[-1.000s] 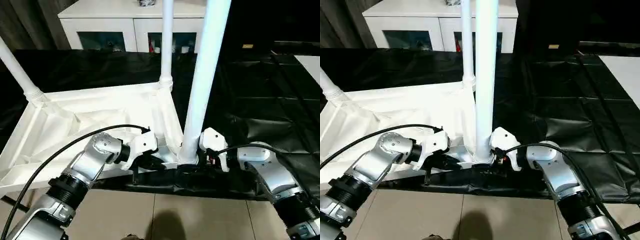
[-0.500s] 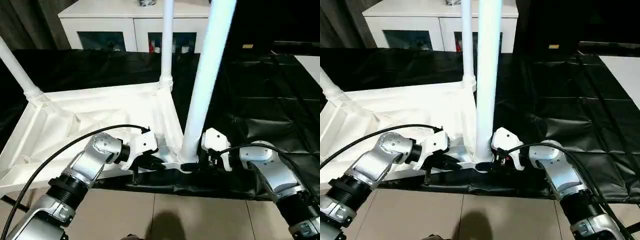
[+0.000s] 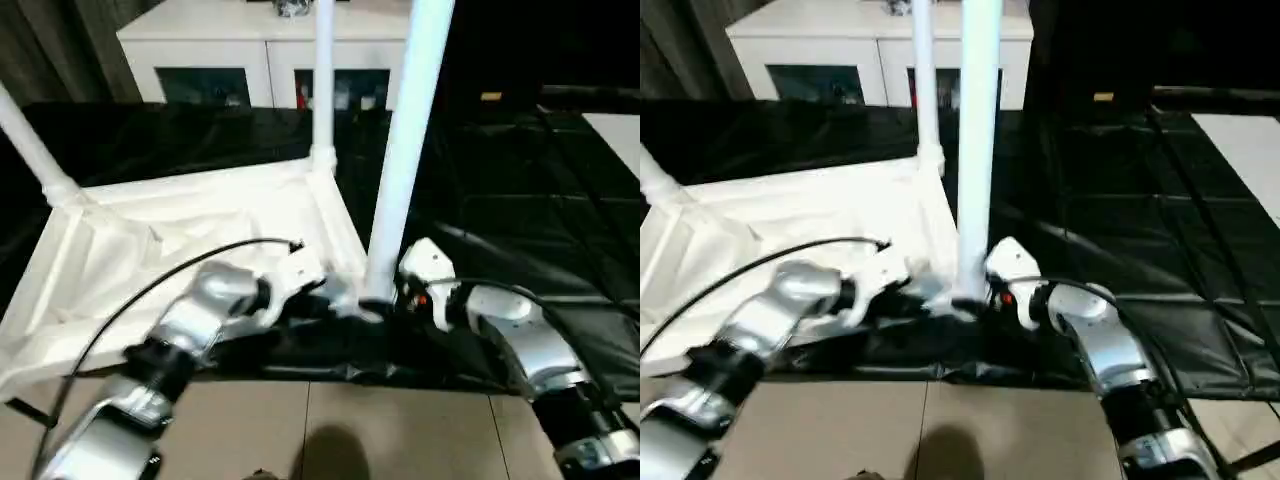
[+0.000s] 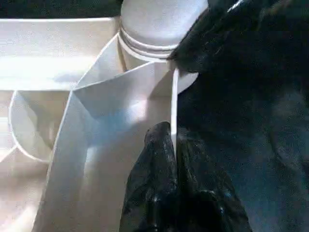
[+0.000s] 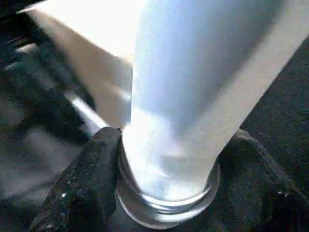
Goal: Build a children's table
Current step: Rotate leg to tighten
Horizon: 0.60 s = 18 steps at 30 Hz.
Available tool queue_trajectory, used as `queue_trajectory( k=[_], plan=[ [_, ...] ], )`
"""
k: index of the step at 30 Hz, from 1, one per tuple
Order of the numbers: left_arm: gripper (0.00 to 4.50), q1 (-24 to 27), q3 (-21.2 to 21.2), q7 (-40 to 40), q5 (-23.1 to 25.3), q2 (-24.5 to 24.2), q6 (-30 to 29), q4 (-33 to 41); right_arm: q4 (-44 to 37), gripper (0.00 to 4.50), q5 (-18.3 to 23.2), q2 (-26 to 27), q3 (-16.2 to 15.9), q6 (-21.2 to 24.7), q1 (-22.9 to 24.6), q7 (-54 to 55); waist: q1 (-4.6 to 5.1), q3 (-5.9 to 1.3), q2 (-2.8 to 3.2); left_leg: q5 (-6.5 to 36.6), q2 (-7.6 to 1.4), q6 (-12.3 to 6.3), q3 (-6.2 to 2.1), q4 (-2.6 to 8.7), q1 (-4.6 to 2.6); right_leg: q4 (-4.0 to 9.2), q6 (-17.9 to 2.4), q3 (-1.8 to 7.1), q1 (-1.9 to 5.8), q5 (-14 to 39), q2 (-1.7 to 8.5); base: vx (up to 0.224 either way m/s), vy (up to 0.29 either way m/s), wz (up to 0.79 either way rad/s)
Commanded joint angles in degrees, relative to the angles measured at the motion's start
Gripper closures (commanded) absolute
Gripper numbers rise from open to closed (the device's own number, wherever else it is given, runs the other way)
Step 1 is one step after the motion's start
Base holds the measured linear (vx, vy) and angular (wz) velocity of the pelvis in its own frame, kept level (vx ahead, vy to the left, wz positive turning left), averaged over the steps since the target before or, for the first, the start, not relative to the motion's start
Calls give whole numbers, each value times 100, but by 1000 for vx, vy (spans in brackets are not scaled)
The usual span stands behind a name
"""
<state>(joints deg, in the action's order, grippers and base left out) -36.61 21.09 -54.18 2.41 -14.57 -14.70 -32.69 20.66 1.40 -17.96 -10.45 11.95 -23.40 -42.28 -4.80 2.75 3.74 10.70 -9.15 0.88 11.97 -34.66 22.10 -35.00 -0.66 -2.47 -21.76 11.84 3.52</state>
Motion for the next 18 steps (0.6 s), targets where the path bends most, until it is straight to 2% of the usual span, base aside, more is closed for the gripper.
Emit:
queue_trajectory(
  k=[1, 2, 3, 4, 8, 9, 10, 11, 14, 18],
  plan=[
    [450, -255, -277, 847, 23, 264, -152, -220, 147, 181, -91, 330, -169, 255, 47, 425, 43, -320, -62, 1429, -445, -13, -289, 476, -169, 498, -1135, 280, 127, 1599, 551, 0, 0, 0],
    [450, -335, -341, 1118, 30, 415, -228, -357, 214, 181, -149, 486, -65, 360, 23, 813, 58, -319, -66, 1474, -436, 3, -283, 473, -178, 509, -1146, 281, 110, 1595, 550, 0, 0, 0],
    [450, -418, -402, 1420, 51, 565, -276, -517, 308, 181, -204, 639, 46, 477, -13, 1223, 63, -325, -41, 1455, -430, 30, -290, 470, -181, 499, -1152, 279, 110, 1581, 550, 0, 0, 0],
    [450, -484, -450, 1662, 71, 683, -308, -646, 386, 181, -246, 759, 133, 571, -44, 1548, 70, -337, -67, 1463, -425, 35, -297, 467, -181, 508, -1160, 276, 127, 1547, 561, 0, 0, 0],
    [450, -737, -588, 2421, 134, 1061, -243, -1227, 736, 181, -330, 1225, 531, 646, -204, 2792, 103, -357, -12, 1271, -414, -4, -291, 452, -162, 492, -1200, 281, 125, 1172, 554, 0, 0, 0],
    [450, -789, -608, 2525, 160, 1117, -196, -1359, 786, 181, -331, 1315, 613, 634, -236, 3002, 111, -362, -46, 1236, -398, -68, -290, 449, -152, 490, -1204, 272, 157, 1029, 550, 0, 0, 0],
    [450, -845, -583, 2620, 224, 1144, -58, -1493, 879, 181, -336, 1416, 703, 598, -293, 3258, 108, -366, -46, 1185, -395, -107, -280, 438, -144, 489, -1204, 281, 159, 965, 561, 0, 0, 0],
    [450, -845, -583, 2620, 224, 1144, -58, -1493, 879, 181, -336, 1416, 703, 598, -293, 3258, 119, -367, -23, 1132, -396, -159, -289, 439, -129, 488, -1214, 281, 160, 914, 571, 0, 0, 0],
    [450, -990, -412, 2698, 430, 1159, 408, -1777, 1088, 181, -295, 1675, 921, 519, -471, 3759, 142, -381, -5, 1060, -403, -208, -299, 446, -122, 475, -1218, 266, 169, 770, 566, 0, 0, 0],
    [450, -1011, -338, 2434, 461, 1152, 707, -1898, 1018, 181, -243, 1721, 978, 446, -463, 3710, 145, -367, 13, 1236, -429, -196, -295, 467, -142, 476, -1241, 263, 170, 744, 565, 0, 0, 0]
  ],
)
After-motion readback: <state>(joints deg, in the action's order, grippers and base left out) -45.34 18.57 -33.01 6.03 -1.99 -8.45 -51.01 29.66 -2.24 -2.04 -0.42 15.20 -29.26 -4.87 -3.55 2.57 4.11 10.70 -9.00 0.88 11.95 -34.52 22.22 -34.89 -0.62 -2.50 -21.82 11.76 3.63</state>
